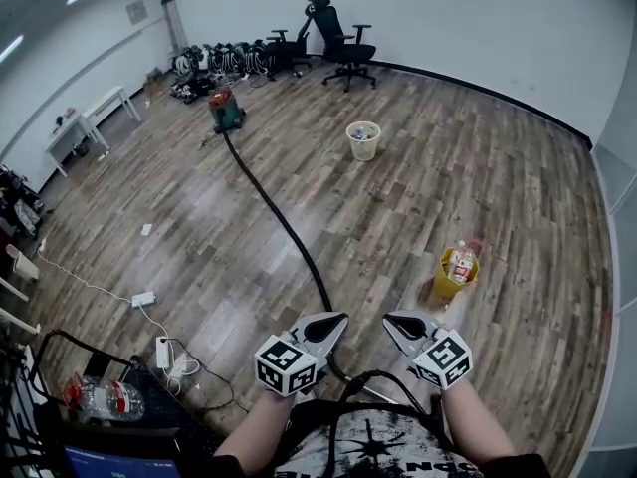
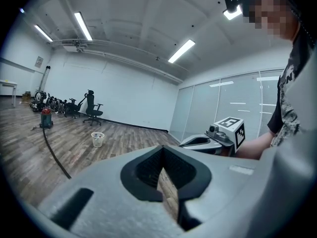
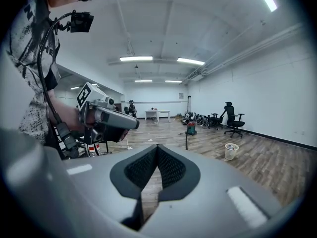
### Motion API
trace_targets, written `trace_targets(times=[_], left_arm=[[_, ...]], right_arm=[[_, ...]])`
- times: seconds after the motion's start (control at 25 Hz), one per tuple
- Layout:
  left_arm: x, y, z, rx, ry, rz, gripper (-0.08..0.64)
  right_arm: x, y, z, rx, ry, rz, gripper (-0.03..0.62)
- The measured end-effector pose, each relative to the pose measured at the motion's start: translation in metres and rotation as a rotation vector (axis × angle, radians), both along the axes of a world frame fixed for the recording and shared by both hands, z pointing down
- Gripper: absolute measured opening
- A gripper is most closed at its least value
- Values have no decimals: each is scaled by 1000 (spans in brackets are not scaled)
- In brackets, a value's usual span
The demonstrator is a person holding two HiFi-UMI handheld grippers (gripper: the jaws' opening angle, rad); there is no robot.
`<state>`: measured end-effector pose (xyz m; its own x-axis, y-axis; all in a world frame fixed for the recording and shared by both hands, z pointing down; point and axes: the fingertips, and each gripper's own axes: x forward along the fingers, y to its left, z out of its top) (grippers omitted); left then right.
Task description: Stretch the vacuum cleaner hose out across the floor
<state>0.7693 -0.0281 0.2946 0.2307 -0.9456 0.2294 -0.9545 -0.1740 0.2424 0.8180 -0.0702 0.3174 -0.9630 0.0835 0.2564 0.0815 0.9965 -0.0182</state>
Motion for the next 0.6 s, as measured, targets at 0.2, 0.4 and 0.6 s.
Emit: trace_targets(times=[0.2,0.4,0.6], left_arm=[[5,-3,1,0,-2,5,0],[7,0,-2,0,-2,9,0],[9,-2,3,-3,-6,12,0]], right_arm=[[4,0,3,10,5,-10,6],[5,4,-1,26,1,-4,6],[7,3,0,31,-7,-10,6]])
